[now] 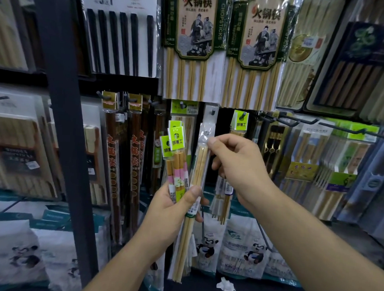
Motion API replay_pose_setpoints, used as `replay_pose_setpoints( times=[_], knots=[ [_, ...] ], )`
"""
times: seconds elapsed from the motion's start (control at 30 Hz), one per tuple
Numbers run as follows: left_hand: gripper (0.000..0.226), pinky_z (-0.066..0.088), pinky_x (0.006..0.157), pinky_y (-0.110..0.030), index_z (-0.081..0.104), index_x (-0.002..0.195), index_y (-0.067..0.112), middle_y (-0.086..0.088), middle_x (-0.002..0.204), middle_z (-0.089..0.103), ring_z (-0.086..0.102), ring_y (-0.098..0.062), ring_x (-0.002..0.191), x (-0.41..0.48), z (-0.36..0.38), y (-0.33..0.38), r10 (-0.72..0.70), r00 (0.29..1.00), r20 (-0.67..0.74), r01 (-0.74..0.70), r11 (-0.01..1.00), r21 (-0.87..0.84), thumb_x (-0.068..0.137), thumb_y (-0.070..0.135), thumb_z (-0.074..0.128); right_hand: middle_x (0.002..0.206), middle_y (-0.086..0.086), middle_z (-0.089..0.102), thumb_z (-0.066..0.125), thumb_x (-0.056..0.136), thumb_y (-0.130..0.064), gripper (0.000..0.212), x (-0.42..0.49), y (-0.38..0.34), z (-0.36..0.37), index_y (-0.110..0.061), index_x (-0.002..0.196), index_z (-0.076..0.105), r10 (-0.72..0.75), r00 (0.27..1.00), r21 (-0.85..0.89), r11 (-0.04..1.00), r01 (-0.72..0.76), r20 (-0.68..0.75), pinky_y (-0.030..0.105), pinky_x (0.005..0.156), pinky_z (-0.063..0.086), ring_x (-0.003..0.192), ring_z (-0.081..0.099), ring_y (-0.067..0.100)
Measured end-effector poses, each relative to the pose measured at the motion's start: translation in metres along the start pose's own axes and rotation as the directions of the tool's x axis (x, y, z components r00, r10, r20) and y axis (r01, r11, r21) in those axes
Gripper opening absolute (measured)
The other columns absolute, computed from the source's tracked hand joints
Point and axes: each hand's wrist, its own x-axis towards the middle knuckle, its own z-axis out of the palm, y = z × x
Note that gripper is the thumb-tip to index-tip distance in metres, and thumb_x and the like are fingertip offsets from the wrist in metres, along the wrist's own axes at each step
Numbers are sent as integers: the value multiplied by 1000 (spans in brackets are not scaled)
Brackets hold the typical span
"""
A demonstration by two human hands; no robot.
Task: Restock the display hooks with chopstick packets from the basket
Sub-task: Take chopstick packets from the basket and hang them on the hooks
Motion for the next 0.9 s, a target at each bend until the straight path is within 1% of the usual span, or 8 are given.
replay_pose_setpoints(
  times=[0.07, 0.1, 0.2, 0.27, 0.4, 0.57, 0.77, 0.9],
  knots=[
    [27, 61, 76, -30, 70, 110, 26, 0, 101, 77, 74, -15, 92, 2, -2, -1, 2, 998, -62, 0, 999, 38, 89, 41, 65, 57, -1, 58, 65, 99, -27, 22, 6, -5, 1, -19, 80, 72, -8, 999, 6, 1000, 8, -48, 17, 48, 42, 52, 54, 7],
    [27, 58, 81, -22, 70, 111, 28, 8, 103, 77, 72, -9, 98, 3, -4, -1, 18, 996, -91, -12, 998, 64, 89, 43, 64, 56, -2, 57, 63, 100, -27, 23, 10, -8, 2, -19, 79, 71, -12, 997, 0, 1000, 12, -77, 18, 47, 42, 50, 53, 7],
    [31, 51, 71, -9, 67, 106, 19, 15, 88, 74, 70, -1, 85, 6, -10, 1, 46, 989, -144, -32, 994, 102, 89, 44, 60, 52, -5, 54, 61, 101, -26, 26, 23, -15, 4, -12, 81, 70, -29, 987, -39, 999, 23, -156, 16, 46, 42, 46, 51, 5],
    [27, 51, 62, -13, 64, 103, 13, 11, 73, 66, 63, -4, 68, 8, -14, 1, 47, 986, -160, -28, 993, 118, 94, 38, 60, 49, -8, 51, 59, 101, -22, 28, 30, -17, 4, -4, 82, 70, -51, 980, -66, 997, 39, -192, 13, 46, 42, 46, 49, 7],
    [18, 52, 56, -20, 60, 96, 8, 2, 67, 60, 59, -9, 61, 9, -20, 4, 21, 988, -154, -3, 993, 115, 102, 24, 57, 45, -6, 53, 58, 101, -25, 35, 35, -17, 7, -6, 75, 69, -108, 972, -161, 984, 75, -209, 4, 51, 42, 47, 54, 8],
    [15, 54, 57, -24, 60, 99, 6, 1, 69, 59, 59, -14, 63, 6, -22, 6, -4, 994, -113, 14, 996, 88, 102, 21, 57, 49, 1, 55, 58, 101, -31, 38, 36, -16, 11, -4, 77, 68, -111, 972, -197, 978, 69, -207, 30, 65, 53, 53, 58, 19],
    [18, 56, 59, -28, 59, 98, 7, -3, 71, 58, 59, -18, 64, 5, -24, 7, 2, 996, -93, 7, 996, 89, 102, 24, 57, 44, -4, 53, 58, 100, -26, 37, 37, -20, 12, -5, 70, 66, -123, 966, -189, 979, 79, -229, 15, 52, 49, 46, 56, 13],
    [25, 55, 57, -28, 57, 99, 4, -6, 68, 55, 56, -22, 60, 5, -24, 8, -3, 998, -66, 9, 996, 87, 101, 29, 57, 47, -2, 56, 58, 99, -22, 40, 37, -21, 10, -10, 61, 62, -115, 967, -208, 976, 67, -229, 22, 57, 54, 50, 60, 20]
  ],
)
